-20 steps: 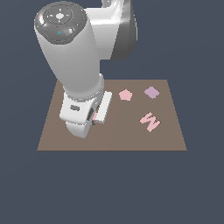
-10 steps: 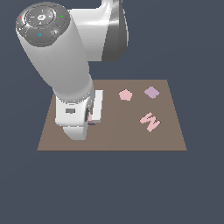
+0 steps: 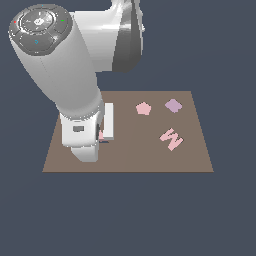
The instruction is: Insert a designated object into the corresponding slot on a board.
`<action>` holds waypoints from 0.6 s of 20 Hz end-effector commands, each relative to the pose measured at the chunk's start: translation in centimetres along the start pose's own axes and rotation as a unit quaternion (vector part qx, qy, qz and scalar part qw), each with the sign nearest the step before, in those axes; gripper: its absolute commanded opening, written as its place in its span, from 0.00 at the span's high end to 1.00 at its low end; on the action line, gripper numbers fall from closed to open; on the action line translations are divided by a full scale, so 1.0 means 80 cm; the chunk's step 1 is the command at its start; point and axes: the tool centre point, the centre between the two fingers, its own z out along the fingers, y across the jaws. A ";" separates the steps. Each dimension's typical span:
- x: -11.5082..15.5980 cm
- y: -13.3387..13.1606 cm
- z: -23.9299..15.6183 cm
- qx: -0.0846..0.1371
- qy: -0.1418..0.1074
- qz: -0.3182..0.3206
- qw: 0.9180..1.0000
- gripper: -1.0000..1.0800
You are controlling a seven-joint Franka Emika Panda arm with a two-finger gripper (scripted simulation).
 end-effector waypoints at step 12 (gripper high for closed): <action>0.000 0.001 0.012 -0.001 -0.001 -0.003 1.000 0.04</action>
